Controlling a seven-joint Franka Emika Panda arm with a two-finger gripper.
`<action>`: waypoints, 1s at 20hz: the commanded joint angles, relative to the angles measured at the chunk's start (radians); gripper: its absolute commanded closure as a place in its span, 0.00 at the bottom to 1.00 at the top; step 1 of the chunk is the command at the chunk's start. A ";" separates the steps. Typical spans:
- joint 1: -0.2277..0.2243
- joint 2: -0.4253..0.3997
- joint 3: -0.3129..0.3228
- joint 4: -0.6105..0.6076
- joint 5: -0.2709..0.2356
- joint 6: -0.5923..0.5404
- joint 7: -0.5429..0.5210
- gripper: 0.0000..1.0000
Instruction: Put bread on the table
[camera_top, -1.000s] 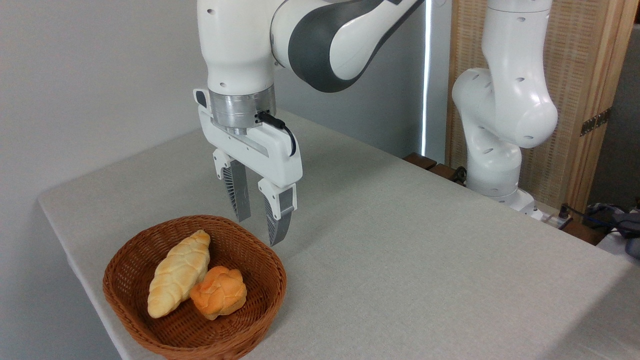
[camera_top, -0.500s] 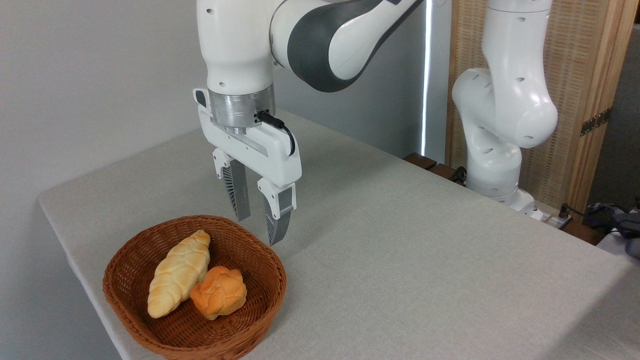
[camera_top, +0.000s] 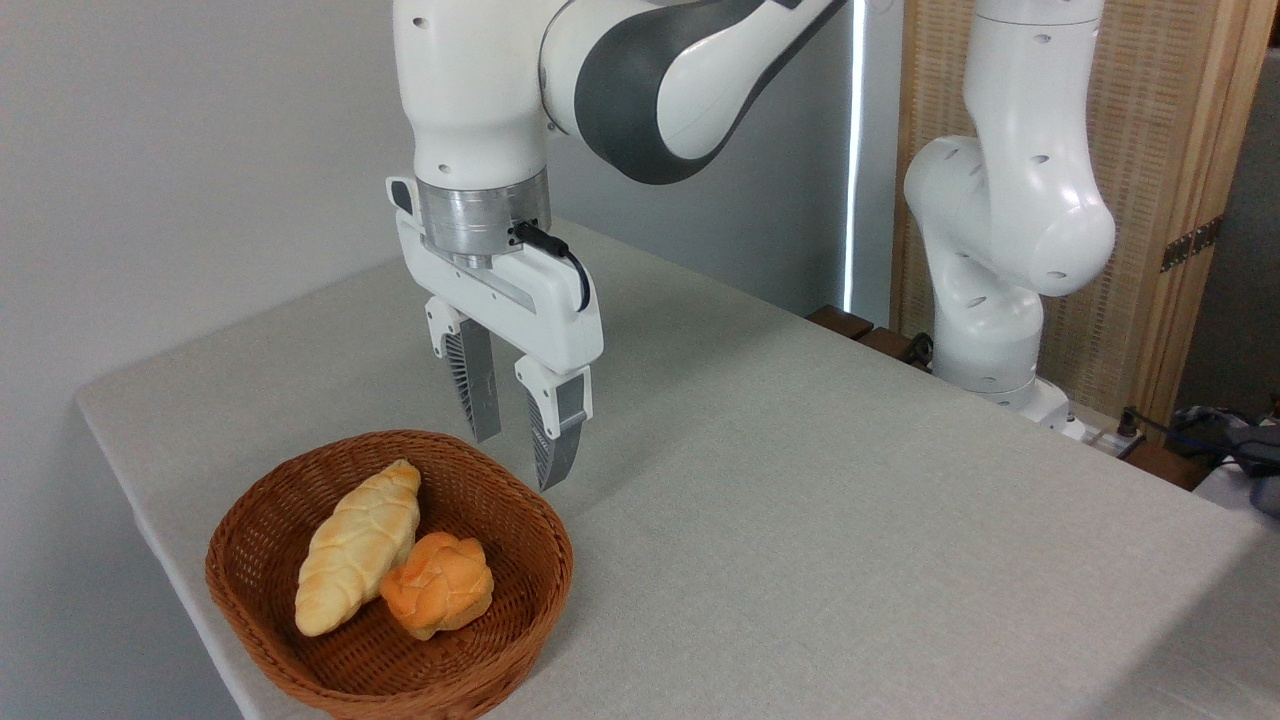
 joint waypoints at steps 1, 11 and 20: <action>-0.006 -0.004 0.005 0.008 0.016 -0.027 -0.009 0.00; -0.004 0.005 0.011 0.031 0.017 -0.013 -0.004 0.00; -0.003 0.022 0.015 0.054 0.017 -0.007 -0.003 0.00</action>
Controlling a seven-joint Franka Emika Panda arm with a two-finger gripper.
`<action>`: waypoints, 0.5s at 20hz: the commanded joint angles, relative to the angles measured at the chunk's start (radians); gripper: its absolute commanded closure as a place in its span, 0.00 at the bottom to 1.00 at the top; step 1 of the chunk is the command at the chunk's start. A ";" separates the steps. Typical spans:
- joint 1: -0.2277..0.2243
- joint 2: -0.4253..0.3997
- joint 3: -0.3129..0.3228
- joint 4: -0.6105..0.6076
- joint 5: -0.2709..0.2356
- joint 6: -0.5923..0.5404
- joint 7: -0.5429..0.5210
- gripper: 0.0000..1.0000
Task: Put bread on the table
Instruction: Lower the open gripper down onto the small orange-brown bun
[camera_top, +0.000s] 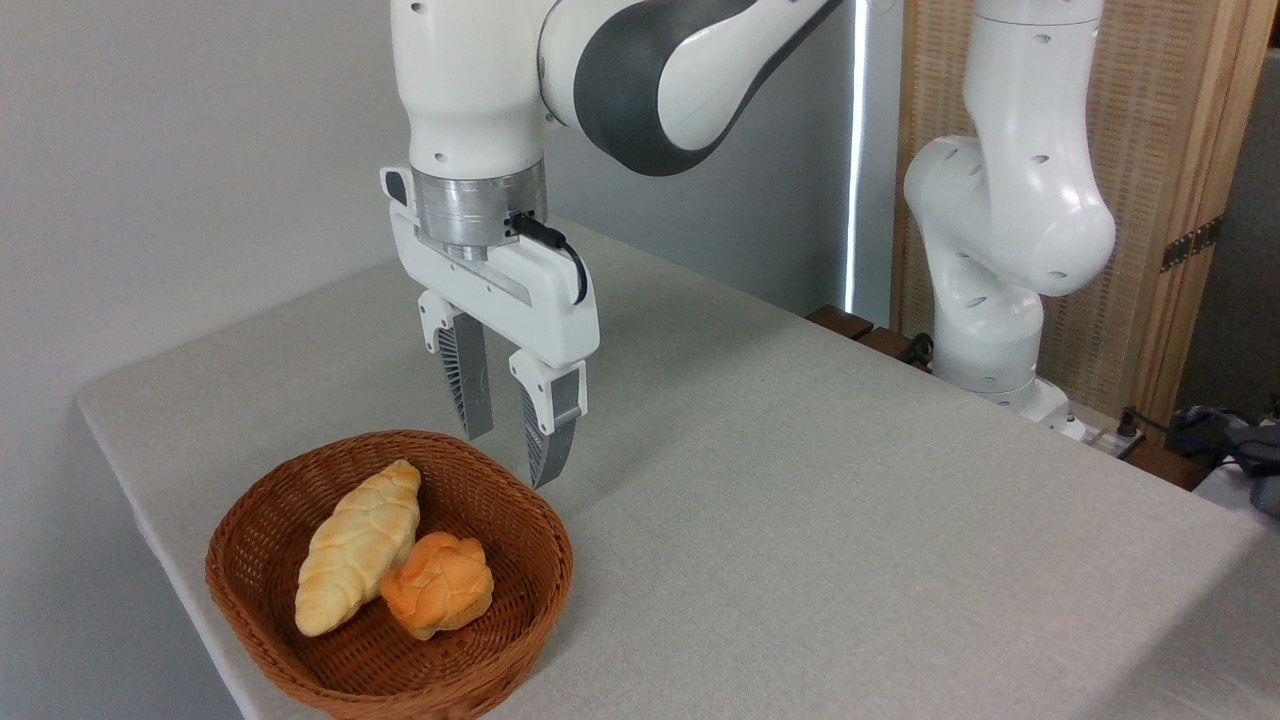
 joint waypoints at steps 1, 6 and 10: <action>-0.005 0.028 0.010 0.032 0.017 0.010 -0.003 0.00; -0.005 0.066 0.010 0.043 0.011 0.142 -0.004 0.00; -0.003 0.104 0.010 0.043 0.015 0.220 -0.001 0.00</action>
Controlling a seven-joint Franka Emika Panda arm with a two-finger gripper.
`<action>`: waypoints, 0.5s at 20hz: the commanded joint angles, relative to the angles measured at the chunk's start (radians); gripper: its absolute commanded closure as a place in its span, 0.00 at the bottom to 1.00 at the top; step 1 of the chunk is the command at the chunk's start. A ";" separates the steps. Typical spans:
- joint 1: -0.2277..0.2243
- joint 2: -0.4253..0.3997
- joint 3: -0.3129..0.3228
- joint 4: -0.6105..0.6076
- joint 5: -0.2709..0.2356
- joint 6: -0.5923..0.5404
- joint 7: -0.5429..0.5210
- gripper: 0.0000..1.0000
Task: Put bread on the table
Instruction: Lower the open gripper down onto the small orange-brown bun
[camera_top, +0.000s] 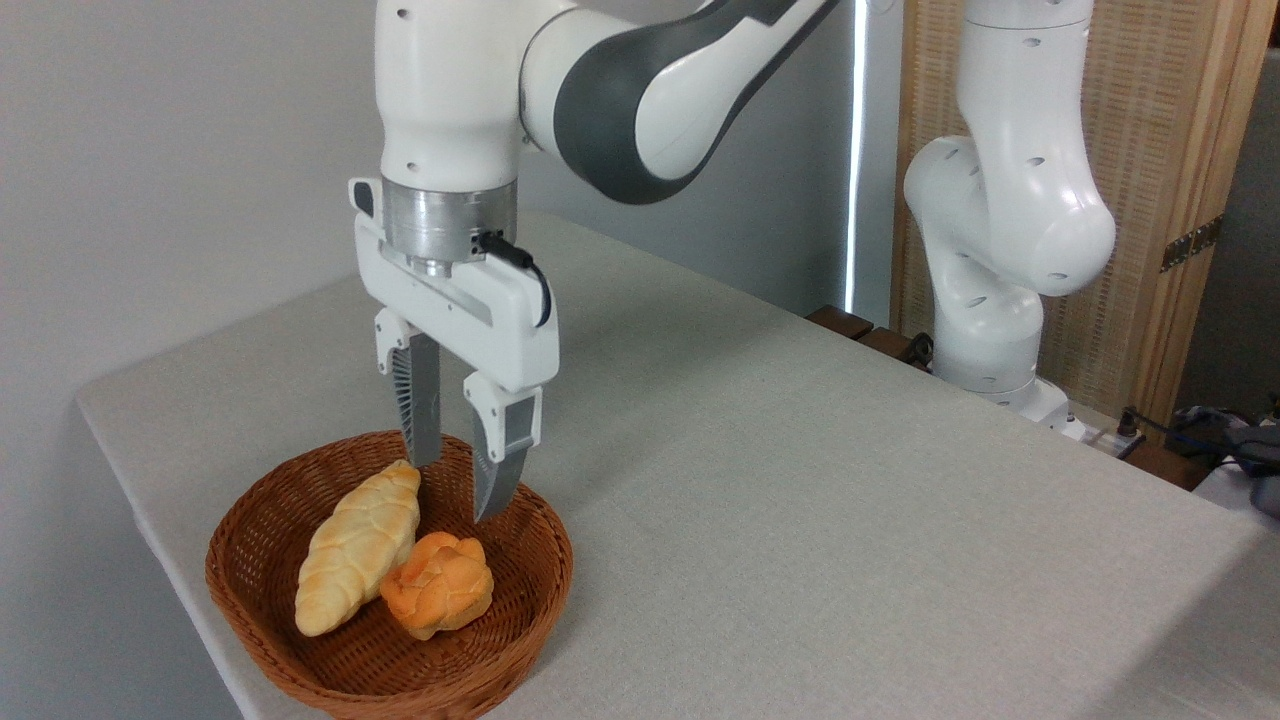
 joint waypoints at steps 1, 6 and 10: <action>-0.005 0.049 0.008 0.019 0.017 0.077 -0.001 0.00; -0.004 0.078 0.008 0.019 0.035 0.094 0.000 0.00; -0.004 0.109 0.008 0.018 0.052 0.115 -0.001 0.00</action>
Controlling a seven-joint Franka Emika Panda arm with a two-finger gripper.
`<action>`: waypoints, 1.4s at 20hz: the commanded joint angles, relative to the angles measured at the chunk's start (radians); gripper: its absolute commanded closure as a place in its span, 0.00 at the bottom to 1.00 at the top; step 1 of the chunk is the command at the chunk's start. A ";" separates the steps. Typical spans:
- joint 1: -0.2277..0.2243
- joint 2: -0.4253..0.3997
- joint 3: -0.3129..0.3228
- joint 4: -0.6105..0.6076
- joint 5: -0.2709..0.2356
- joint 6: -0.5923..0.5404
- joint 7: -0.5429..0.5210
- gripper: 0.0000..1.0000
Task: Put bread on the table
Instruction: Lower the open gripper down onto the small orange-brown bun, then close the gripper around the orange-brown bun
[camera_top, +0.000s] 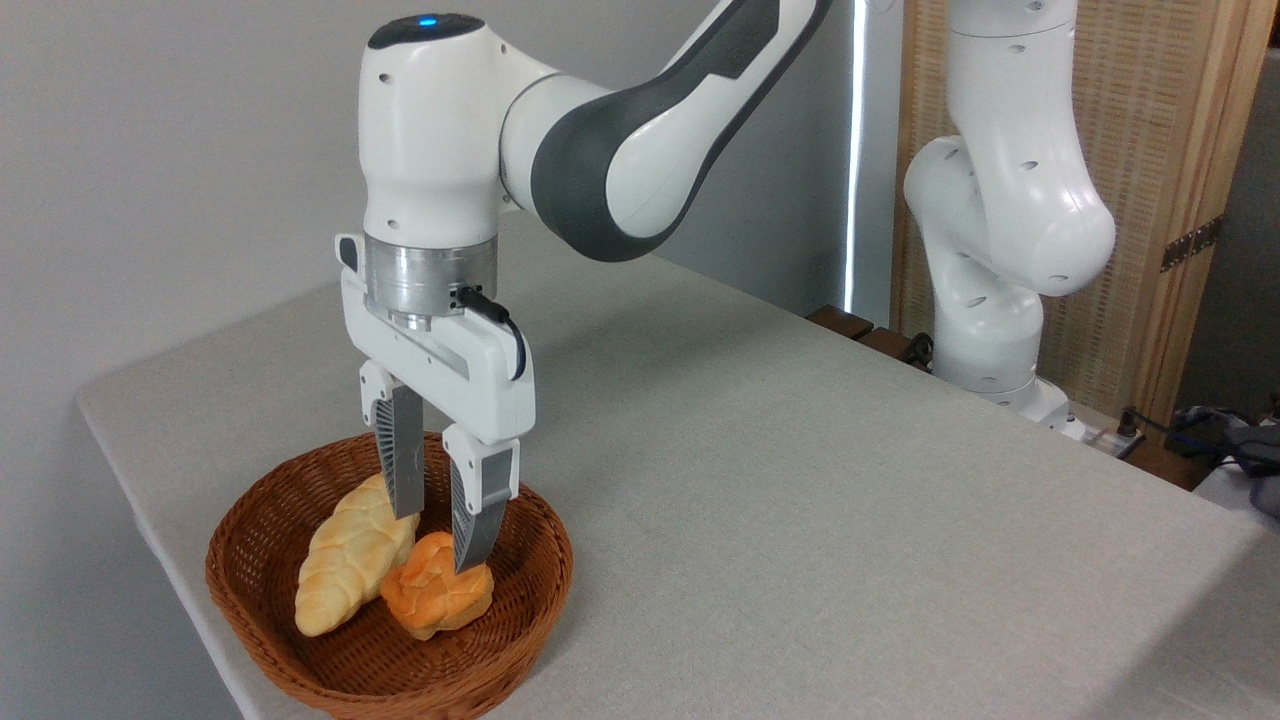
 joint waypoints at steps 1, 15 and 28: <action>-0.004 0.033 0.008 0.015 0.021 0.020 -0.001 0.00; -0.005 0.069 0.007 0.012 0.075 0.026 -0.002 0.00; -0.005 0.075 0.005 0.013 0.075 0.026 -0.002 0.47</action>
